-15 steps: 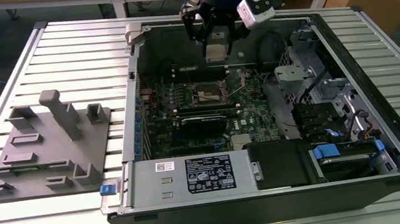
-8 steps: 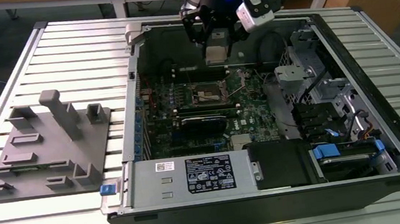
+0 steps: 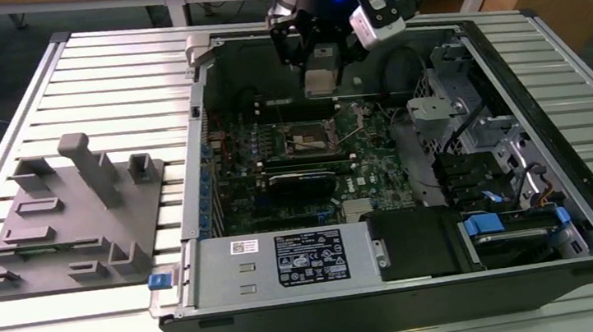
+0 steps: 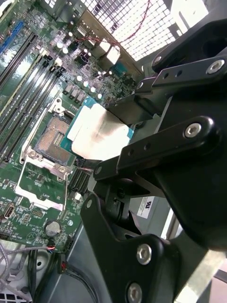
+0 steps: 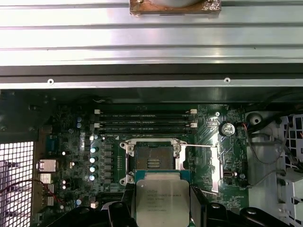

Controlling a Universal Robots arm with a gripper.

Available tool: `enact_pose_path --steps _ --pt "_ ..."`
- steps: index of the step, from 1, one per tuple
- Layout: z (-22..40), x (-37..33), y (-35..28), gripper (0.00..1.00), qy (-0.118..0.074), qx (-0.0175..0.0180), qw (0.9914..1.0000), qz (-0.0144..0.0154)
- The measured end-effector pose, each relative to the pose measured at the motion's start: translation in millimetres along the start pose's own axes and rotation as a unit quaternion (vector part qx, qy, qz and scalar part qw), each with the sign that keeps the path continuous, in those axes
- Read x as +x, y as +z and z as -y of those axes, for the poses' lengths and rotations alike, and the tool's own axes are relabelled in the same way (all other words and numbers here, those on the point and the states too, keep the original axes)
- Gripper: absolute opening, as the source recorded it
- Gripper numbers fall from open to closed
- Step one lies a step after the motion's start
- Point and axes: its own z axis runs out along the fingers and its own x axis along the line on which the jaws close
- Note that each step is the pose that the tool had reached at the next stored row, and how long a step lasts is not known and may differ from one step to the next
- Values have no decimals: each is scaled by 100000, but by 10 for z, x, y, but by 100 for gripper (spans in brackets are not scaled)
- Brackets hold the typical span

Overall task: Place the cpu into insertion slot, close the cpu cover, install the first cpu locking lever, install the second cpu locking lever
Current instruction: 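Place the cpu into insertion slot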

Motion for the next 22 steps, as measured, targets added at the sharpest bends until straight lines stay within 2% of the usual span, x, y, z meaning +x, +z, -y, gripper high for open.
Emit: enact_pose_path --steps 5,19,22 --pt "2 0 31 54 -15 12 100000 -5" --pt "3 0 35 54 -1 6 100000 -2" --pt "3 0 37 54 579 0 99998 50"
